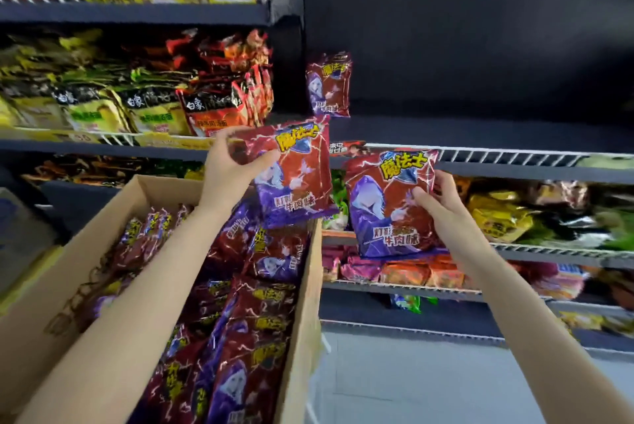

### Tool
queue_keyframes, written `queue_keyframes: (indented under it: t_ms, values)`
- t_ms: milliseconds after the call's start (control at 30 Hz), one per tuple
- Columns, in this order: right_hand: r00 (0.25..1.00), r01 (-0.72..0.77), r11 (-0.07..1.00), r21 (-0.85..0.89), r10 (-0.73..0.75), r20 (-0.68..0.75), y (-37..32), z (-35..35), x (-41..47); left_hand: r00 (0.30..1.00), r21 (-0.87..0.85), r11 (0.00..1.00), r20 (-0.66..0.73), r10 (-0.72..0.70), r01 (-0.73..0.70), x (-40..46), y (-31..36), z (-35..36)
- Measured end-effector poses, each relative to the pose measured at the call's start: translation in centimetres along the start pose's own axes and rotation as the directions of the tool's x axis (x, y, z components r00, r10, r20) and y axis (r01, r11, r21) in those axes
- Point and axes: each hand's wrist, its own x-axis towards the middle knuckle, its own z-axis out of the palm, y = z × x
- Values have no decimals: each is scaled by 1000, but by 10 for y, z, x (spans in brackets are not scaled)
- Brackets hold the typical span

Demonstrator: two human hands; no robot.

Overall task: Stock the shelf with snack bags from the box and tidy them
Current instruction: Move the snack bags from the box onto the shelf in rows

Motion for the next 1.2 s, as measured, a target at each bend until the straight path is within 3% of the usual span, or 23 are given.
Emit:
queue_keyframes:
  t_ms: [133, 300, 467, 667, 833, 1000, 1133, 1200]
  values:
    - [999, 44, 999, -5, -43, 21, -25, -35, 35, 996, -77, 996, -80, -40, 34, 29, 25, 41]
    - [982, 159, 987, -9, -160, -97, -60, -63, 99, 971, 3, 981, -135, 195, -196, 85, 63, 96]
    - [964, 235, 972, 12, -232, -131, -76, -73, 179, 946, 80, 962, -173, 273, -263, 165, 48, 141]
    - [973, 173, 985, -2, -171, -153, -66, -52, 278, 989, 6, 1000, -150, 5, -4, 245, -22, 183]
    - [995, 95, 992, -83, -96, -7, -43, -1, 349, 980, 40, 986, -122, -156, 162, 304, -82, 191]
    - [1000, 6, 972, -235, -9, -9, -18, 39, 387, 987, 147, 977, -83, -140, 151, 317, -92, 188]
    - [1000, -30, 930, -368, 29, -8, -2, 43, 392, 980, 49, 980, -67, -188, 191, 309, -94, 181]
    - [999, 29, 897, -440, -35, -5, 0, 39, 384, 977, 50, 979, -91, -193, 198, 299, -92, 177]
